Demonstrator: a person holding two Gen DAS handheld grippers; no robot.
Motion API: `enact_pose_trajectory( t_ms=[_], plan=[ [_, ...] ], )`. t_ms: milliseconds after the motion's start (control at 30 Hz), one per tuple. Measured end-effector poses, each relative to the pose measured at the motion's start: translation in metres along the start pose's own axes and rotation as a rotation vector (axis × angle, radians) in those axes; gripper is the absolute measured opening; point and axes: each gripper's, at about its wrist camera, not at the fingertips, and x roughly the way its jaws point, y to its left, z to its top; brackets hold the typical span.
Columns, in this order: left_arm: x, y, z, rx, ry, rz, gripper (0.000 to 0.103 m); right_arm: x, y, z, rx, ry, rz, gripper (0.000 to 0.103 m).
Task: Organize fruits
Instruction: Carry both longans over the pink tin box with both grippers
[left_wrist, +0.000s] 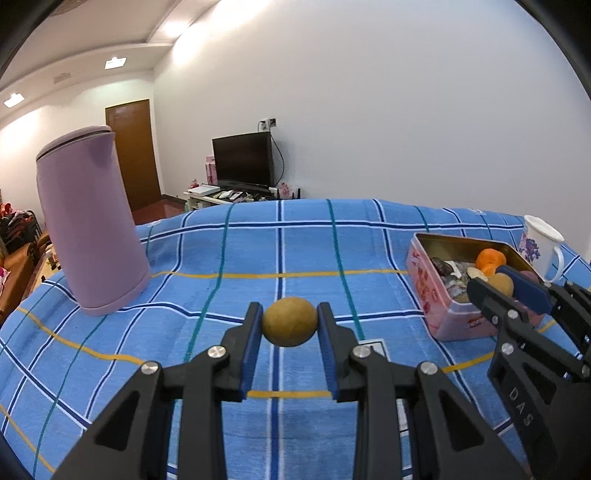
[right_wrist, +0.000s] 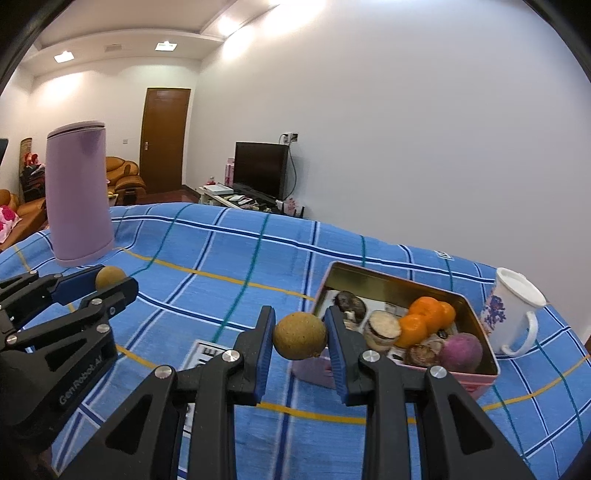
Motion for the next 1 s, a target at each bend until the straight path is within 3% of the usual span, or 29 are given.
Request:
enact_pose_trajectory(
  t_ms=[567, 1000],
  plan=[
    [-0.001, -0.050, 0.002, 0.073, -0.005, -0.057, 0.032, -0.004, -0.045, -0.008, 0.023, 0.002, -0.074, 0.030],
    [0.000, -0.097, 0.014, 0.110, -0.028, -0.144, 0.031, 0.000, -0.086, -0.011, 0.054, 0.010, -0.159, 0.030]
  ],
)
